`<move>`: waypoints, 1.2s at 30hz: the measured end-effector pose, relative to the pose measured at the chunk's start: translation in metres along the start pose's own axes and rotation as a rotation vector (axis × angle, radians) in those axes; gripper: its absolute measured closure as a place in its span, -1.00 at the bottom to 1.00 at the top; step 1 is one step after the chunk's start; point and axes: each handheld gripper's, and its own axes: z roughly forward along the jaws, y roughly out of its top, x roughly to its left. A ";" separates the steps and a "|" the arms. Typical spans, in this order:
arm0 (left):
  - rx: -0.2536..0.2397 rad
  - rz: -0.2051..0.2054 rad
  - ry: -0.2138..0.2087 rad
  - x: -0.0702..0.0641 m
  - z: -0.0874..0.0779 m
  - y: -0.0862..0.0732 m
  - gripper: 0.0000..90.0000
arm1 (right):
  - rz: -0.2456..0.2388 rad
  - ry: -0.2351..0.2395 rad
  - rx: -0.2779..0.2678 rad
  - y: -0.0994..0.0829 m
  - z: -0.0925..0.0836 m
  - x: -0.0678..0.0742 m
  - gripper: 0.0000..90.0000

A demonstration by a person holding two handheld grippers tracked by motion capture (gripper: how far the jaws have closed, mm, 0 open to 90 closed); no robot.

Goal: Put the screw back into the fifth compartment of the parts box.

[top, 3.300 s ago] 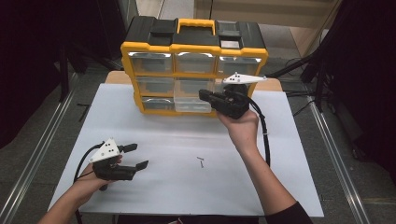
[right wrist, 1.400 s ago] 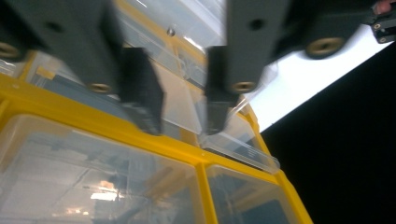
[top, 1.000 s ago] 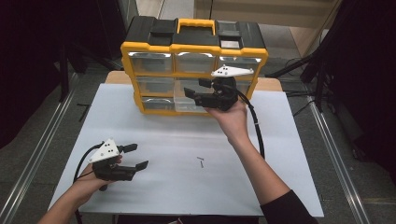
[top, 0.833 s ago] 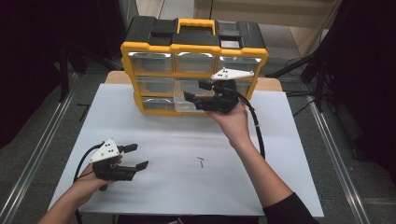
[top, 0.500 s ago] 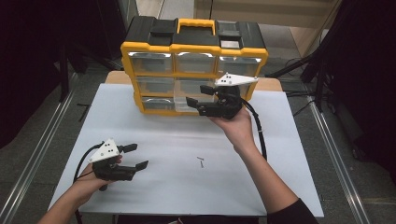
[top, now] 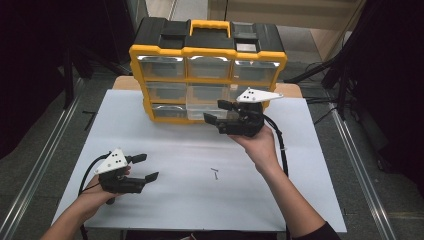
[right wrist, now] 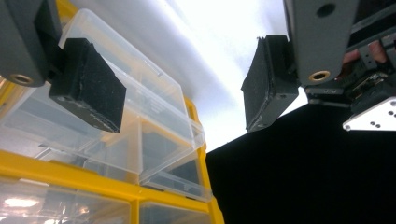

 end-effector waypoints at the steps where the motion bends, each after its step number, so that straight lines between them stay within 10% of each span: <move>1: -0.001 -0.001 0.001 0.000 0.000 0.000 -0.47 | -0.005 -0.001 -0.002 -0.001 0.000 0.000 -0.31; 36: -0.005 0.004 0.002 0.000 -0.002 0.001 -0.47 | -0.052 0.123 -0.004 -0.041 -0.014 0.004 -0.34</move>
